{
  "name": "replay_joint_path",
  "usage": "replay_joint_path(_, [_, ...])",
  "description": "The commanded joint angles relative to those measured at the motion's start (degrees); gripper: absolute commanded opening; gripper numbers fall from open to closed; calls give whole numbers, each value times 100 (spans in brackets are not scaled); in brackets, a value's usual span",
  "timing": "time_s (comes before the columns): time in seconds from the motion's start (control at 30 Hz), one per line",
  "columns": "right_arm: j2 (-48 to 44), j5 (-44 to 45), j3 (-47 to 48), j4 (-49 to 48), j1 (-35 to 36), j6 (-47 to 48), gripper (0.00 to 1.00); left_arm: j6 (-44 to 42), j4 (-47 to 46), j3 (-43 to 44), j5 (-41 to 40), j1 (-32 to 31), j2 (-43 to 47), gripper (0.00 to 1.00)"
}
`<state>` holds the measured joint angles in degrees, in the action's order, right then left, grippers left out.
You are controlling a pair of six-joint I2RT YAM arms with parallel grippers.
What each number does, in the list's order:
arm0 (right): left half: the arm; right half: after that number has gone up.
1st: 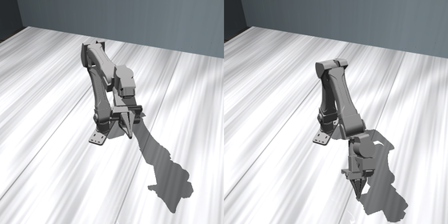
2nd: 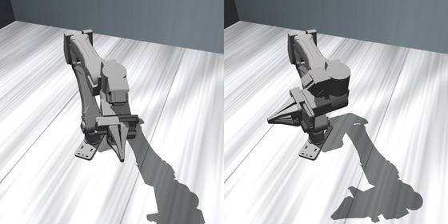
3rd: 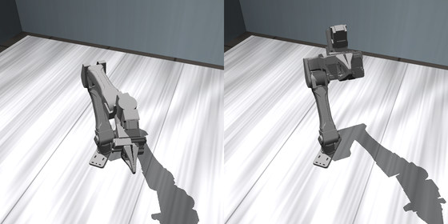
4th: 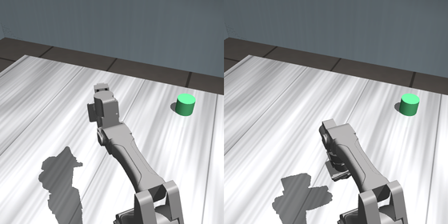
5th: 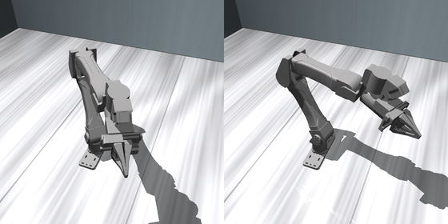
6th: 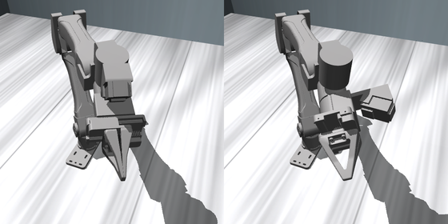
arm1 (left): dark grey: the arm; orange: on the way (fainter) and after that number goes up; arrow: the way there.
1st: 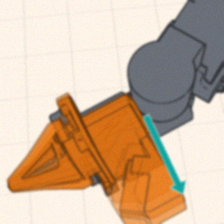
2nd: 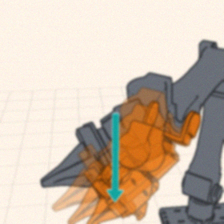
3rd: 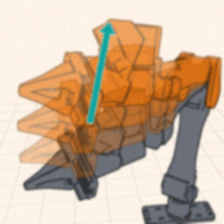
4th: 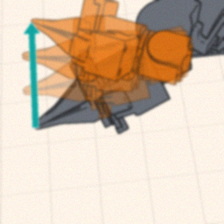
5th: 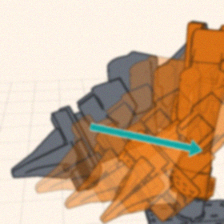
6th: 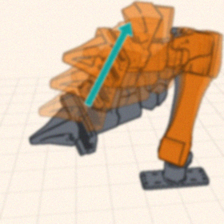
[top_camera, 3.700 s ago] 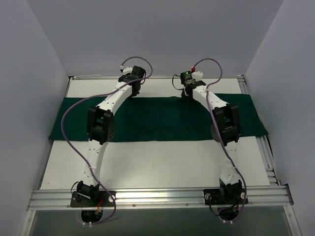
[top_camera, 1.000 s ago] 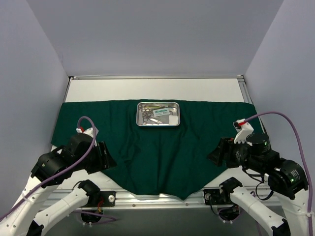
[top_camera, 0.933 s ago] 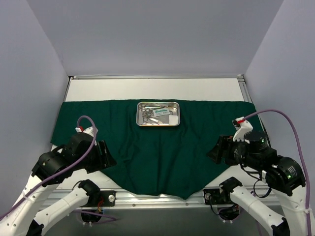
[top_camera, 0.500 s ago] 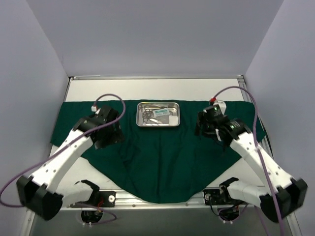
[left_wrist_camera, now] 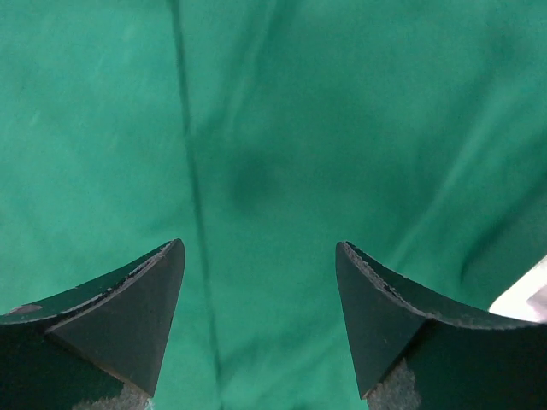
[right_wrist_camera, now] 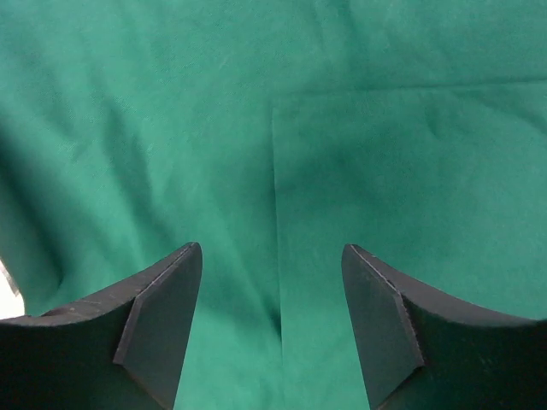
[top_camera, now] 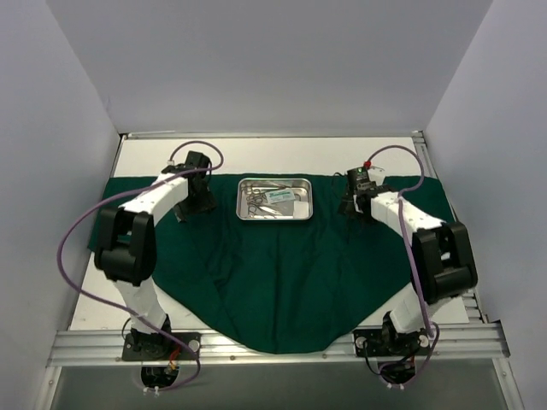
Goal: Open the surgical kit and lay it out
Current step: Open the surgical kit at the center of the board.
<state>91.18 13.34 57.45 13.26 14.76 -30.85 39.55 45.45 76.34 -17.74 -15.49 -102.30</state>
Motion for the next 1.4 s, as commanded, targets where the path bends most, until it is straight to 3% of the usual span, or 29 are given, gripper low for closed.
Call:
replay_joint_path(0.0, [523, 379, 310, -350, -53, -105, 61, -97, -458, 626, -125, 151, -588, 80])
replay_joint_path(0.5, [2368, 617, 987, -702, -474, -211, 57, -114, -10, 2200, -186, 502, -2591, 79])
replay_joint_path(1.0, [3372, 362, 2429, -403, -993, -88, 55, -439, 1071, 5197, 156, 793, -4245, 77])
replay_joint_path(1.37, [3029, 669, 2147, -245, -1090, -61, 38, -457, 842, 4873, 227, 828, -4070, 77])
